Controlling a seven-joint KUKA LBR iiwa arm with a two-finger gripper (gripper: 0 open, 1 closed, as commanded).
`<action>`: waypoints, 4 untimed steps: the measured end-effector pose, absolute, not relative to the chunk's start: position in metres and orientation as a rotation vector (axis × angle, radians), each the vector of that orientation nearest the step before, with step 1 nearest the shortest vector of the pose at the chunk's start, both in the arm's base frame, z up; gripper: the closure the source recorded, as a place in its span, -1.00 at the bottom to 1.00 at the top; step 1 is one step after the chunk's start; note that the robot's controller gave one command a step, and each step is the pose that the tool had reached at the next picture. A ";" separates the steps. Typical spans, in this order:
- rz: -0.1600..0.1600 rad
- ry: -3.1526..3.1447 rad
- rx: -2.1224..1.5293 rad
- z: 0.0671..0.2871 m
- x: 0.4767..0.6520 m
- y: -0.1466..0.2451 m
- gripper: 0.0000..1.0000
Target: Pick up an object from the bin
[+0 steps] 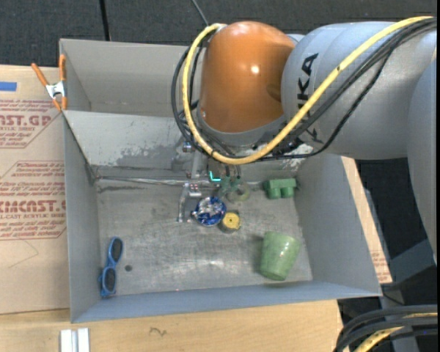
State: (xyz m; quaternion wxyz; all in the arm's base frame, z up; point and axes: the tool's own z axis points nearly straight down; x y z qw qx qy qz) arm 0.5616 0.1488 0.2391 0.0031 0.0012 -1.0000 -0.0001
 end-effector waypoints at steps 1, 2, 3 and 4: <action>0.005 -3.134 0.093 0.163 0.566 0.070 -1.00; -0.004 -3.149 0.046 0.072 0.588 0.038 -1.00; -0.004 -3.147 0.051 0.075 0.588 0.039 1.00; -0.002 -3.146 0.221 0.246 0.588 0.062 1.00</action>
Offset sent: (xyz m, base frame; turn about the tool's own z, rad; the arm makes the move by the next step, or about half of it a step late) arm 0.0052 -0.0736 -0.0705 -0.0627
